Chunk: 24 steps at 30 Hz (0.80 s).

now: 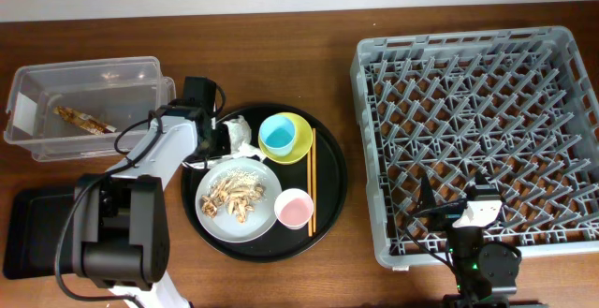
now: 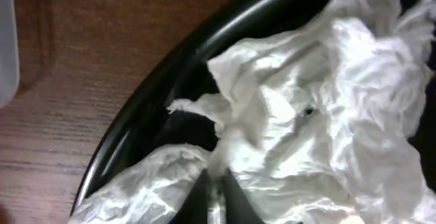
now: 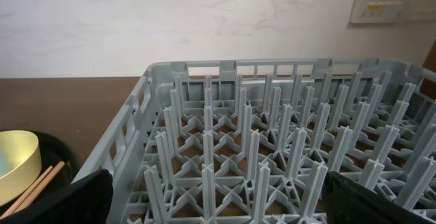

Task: Sort waste into correct bins and load items into the dishwasher rack
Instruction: 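Grasp the crumpled white tissue on the tray with the left gripper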

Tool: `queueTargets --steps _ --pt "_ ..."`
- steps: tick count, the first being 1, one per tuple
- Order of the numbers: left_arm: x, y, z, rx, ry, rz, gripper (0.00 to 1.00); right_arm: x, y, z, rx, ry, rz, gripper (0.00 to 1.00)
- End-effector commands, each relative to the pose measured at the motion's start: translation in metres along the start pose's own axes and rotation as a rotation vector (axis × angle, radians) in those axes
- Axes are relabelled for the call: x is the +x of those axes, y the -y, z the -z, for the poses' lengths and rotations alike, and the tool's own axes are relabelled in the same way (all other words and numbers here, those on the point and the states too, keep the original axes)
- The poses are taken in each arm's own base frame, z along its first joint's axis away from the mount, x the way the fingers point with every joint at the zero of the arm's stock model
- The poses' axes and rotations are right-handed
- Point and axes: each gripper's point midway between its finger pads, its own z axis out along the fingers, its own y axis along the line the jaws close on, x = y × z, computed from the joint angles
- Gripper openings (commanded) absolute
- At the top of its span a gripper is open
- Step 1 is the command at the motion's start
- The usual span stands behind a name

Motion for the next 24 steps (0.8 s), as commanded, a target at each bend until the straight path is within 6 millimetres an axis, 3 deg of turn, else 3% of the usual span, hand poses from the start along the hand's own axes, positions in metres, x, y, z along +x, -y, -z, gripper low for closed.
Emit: queueTargets --steps 1,15,24 --pt "-0.006 -0.002 0.014 -0.010 0.018 0.033 0.02 0.003 0.003 0.000 0.014 -0.005 -0.002 0.98" --pt "-0.017 -0.003 0.103 0.050 0.185 0.108 0.01 0.003 0.003 0.000 0.014 -0.005 -0.002 0.98" --pt "-0.019 -0.004 0.122 0.063 0.232 0.111 0.01 0.003 0.003 0.000 0.014 -0.005 -0.002 0.98"
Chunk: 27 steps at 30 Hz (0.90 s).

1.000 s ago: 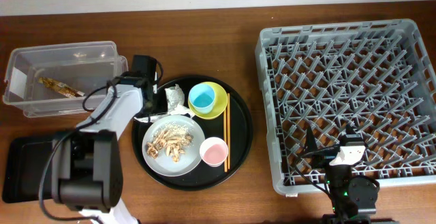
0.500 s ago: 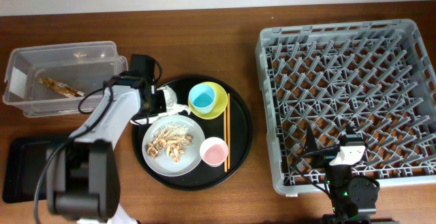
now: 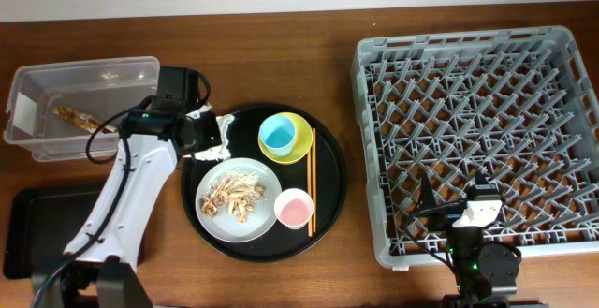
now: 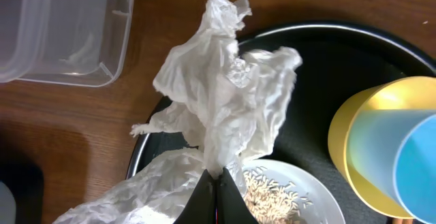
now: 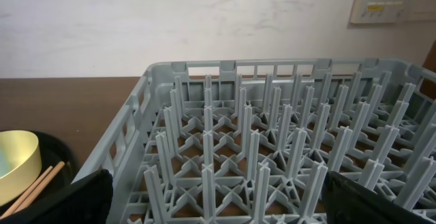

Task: Sort waste into correct bins and load items into the dishwasher rack
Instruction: 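Grasp the crumpled white tissue on the tray with the left gripper, then carry the tissue left and release it into the clear bin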

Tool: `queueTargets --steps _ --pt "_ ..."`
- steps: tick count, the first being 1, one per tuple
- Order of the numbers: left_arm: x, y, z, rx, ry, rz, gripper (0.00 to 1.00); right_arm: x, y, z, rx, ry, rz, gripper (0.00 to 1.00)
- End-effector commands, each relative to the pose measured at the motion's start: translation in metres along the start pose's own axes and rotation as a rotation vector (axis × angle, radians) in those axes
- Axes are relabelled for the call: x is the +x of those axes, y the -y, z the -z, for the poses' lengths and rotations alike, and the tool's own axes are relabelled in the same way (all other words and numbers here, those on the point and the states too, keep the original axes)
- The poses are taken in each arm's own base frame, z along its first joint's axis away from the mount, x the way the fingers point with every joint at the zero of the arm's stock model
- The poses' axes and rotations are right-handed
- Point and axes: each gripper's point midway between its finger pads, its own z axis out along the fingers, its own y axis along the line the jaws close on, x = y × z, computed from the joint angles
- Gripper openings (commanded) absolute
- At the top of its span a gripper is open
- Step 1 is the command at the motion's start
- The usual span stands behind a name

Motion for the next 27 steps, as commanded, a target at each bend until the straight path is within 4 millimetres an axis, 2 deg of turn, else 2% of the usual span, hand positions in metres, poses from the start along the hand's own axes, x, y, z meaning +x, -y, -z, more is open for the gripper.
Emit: queueTargets --steps 1,5,10,14,17,21,24,27 --pt "-0.006 0.001 0.013 0.007 0.029 0.027 0.01 0.003 0.003 0.000 0.014 -0.005 -0.002 0.98" --pt "-0.012 0.001 0.021 0.012 0.065 0.064 0.01 0.003 0.003 0.000 0.014 -0.005 -0.002 0.98" --pt "-0.043 -0.011 0.053 0.018 0.212 0.145 0.01 0.003 0.003 0.000 0.014 -0.005 -0.002 0.98" --pt "-0.072 -0.032 0.074 0.021 0.349 0.246 0.01 0.003 0.003 0.000 0.014 -0.005 -0.002 0.98" --pt "-0.089 -0.060 0.082 -0.031 0.431 0.370 0.01 0.003 0.003 0.000 0.014 -0.005 -0.002 0.98" --pt "-0.104 -0.115 0.094 -0.153 0.542 0.550 0.01 0.003 0.003 0.000 0.014 -0.005 -0.002 0.98" --pt "-0.110 -0.148 0.097 -0.242 0.591 0.608 0.01 0.003 0.003 0.000 0.014 -0.005 -0.002 0.98" --pt "-0.109 -0.168 0.091 -0.296 0.599 0.679 0.01 0.003 0.003 0.000 0.014 -0.005 -0.002 0.98"
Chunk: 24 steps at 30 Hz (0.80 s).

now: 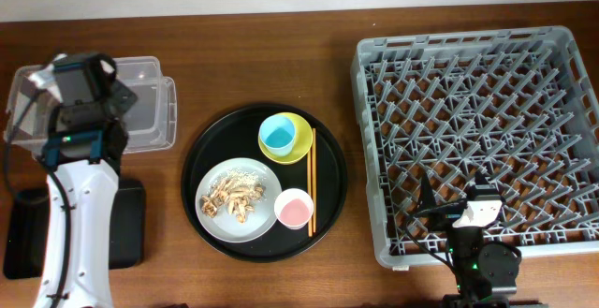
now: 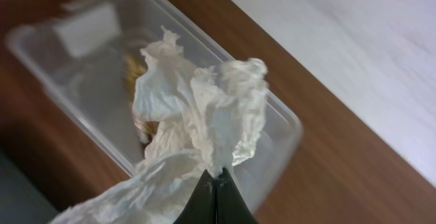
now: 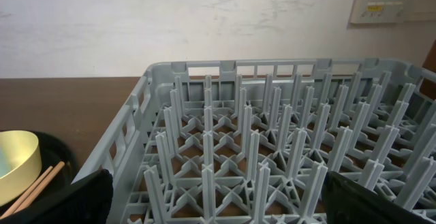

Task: Sort waste into correct bins and load items into the dishwasher rack
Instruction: 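Carry the tissue left and release it into the clear bin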

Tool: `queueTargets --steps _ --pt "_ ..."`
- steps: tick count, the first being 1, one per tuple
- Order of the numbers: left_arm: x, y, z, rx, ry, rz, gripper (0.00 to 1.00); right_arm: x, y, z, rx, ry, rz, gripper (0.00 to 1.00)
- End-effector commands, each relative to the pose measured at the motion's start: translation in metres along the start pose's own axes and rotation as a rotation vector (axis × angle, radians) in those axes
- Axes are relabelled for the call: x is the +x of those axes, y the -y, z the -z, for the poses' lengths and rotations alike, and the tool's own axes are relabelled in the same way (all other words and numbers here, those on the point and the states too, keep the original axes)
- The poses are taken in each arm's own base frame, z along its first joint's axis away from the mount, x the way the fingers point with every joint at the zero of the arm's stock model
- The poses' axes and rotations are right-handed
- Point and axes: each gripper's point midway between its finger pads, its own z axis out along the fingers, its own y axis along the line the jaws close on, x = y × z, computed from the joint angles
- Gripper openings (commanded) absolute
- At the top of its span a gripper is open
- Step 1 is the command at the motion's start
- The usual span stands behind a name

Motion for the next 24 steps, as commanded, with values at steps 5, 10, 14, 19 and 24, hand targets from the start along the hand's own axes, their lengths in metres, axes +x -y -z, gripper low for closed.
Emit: queueTargets --steps 5,10,14,19,24 --pt "-0.004 -0.041 -0.047 -0.184 0.033 0.160 0.01 0.003 0.003 0.000 0.014 -0.005 -0.002 0.98" --pt "-0.003 -0.035 -0.074 -0.168 0.057 0.169 0.38 0.003 0.003 0.000 0.014 -0.005 -0.002 0.98" --pt "-0.009 -0.033 -0.065 -0.155 0.070 0.175 0.45 0.003 0.003 0.000 0.014 -0.005 -0.002 0.98" --pt "-0.023 -0.030 -0.015 -0.093 0.070 0.188 0.81 0.003 0.003 0.000 0.014 -0.005 -0.002 0.98" --pt "-0.027 -0.010 0.053 0.106 0.021 0.205 0.86 0.003 0.003 0.000 0.014 -0.005 -0.002 0.98"
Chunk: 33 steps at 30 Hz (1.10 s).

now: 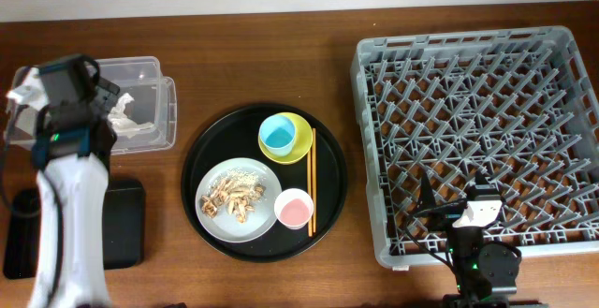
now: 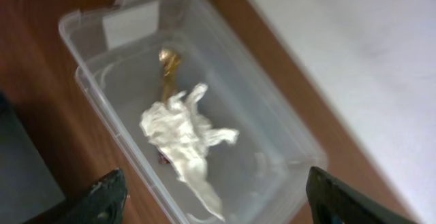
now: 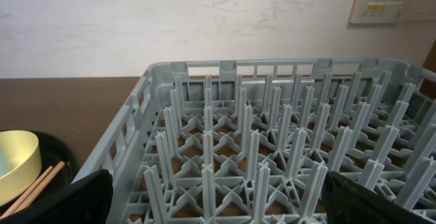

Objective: Sort waste into correct bins and load items into the dishwasher rack

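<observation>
A crumpled white tissue (image 2: 184, 132) lies inside the clear plastic bin (image 1: 150, 68), beside a brown stick of food waste (image 2: 168, 64). My left gripper (image 2: 214, 200) hangs open above that bin with nothing between its fingers (image 2: 105, 197). A black round tray (image 1: 199, 149) holds a white plate of food scraps (image 1: 236, 198), a blue cup (image 1: 278, 136) in a yellow bowl (image 1: 303, 147), a pink cup (image 1: 293, 208) and chopsticks (image 1: 312, 182). My right gripper (image 3: 218, 203) stands open at the near edge of the grey dishwasher rack (image 1: 477, 130).
A black bin (image 1: 124, 224) sits at the front left, partly under my left arm. The rack fills the right side of the brown table, its many upright prongs (image 3: 252, 156) right before my right gripper. The tissue also shows from overhead in the bin (image 1: 123, 111).
My left gripper, shut on the tissue over the clear bin before, is now open. The tissue lies on the bin's floor. The right arm has not moved.
My left gripper was shut on the tissue at the tray's left edge. Then it held the tissue above the tray's rim, then over the clear bin. Now the tissue is in the bin and the gripper is open. The right gripper stayed at the rack.
</observation>
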Tool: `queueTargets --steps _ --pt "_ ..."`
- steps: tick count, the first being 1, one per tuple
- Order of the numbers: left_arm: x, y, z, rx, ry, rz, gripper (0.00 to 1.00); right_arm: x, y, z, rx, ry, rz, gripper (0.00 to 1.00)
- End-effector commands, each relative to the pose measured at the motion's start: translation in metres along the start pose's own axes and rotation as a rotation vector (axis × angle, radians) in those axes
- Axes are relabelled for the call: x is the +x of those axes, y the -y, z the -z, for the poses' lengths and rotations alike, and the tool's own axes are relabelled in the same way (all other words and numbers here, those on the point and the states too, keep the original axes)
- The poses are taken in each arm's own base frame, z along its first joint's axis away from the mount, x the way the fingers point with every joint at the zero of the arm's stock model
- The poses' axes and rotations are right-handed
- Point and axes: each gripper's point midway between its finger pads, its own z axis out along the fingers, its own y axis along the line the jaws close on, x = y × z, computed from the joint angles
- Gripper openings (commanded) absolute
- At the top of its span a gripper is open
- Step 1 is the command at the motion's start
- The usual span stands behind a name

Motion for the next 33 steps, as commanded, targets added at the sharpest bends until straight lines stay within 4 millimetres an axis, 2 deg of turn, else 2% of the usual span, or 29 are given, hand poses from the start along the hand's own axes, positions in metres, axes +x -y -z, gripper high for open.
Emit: queueTargets --steps 1,3,4,6,9,11,16,19,20,21,22,24,28,33 --pt "-0.013 0.019 0.098 0.272 -0.046 0.036 0.87 0.003 0.003 0.000 0.014 -0.005 -0.002 0.98" --pt "-0.002 0.015 0.131 0.340 -0.106 0.028 0.99 0.003 0.003 0.000 0.014 -0.005 -0.002 0.98" --pt "0.010 0.007 0.152 0.363 -0.152 0.022 0.99 0.003 0.003 0.000 0.014 -0.005 -0.002 0.99" --pt "0.031 -0.013 0.176 0.355 -0.230 0.010 0.99 0.003 0.003 0.000 0.014 -0.005 -0.002 0.98" --pt "0.060 -0.044 0.194 0.289 -0.324 -0.042 0.99 0.003 0.003 0.000 0.014 -0.005 -0.002 0.99" --pt "0.081 -0.052 0.205 0.313 -0.403 -0.144 0.99 0.003 0.003 0.000 0.014 -0.005 -0.002 0.98" --pt "0.130 -0.039 0.222 0.544 -0.582 -0.433 0.99 0.003 0.003 0.000 0.014 -0.005 -0.002 0.98" --pt "0.155 -0.042 0.219 0.555 -0.667 -0.480 0.95 0.003 0.003 0.000 0.014 -0.005 -0.002 0.98" --pt "0.164 -0.042 0.216 0.555 -0.696 -0.499 0.89 0.003 0.003 0.000 0.014 -0.005 -0.002 0.98" --pt "0.175 -0.041 0.213 0.556 -0.730 -0.521 0.78 0.003 0.003 0.000 0.014 -0.005 -0.002 0.98" --pt "0.185 -0.040 0.209 0.556 -0.761 -0.546 0.75 0.003 0.003 0.000 0.014 -0.005 -0.002 0.98" --pt "0.197 -0.040 0.201 0.532 -0.791 -0.588 0.58 0.003 0.003 0.000 0.014 -0.005 -0.002 0.98" --pt "0.217 -0.042 0.177 0.442 -0.827 -0.668 0.36 0.003 0.003 0.000 0.014 -0.005 -0.002 0.98" --pt "0.251 -0.036 0.156 0.372 -0.908 -0.797 0.36 0.003 0.003 0.000 0.014 -0.005 -0.002 0.98"
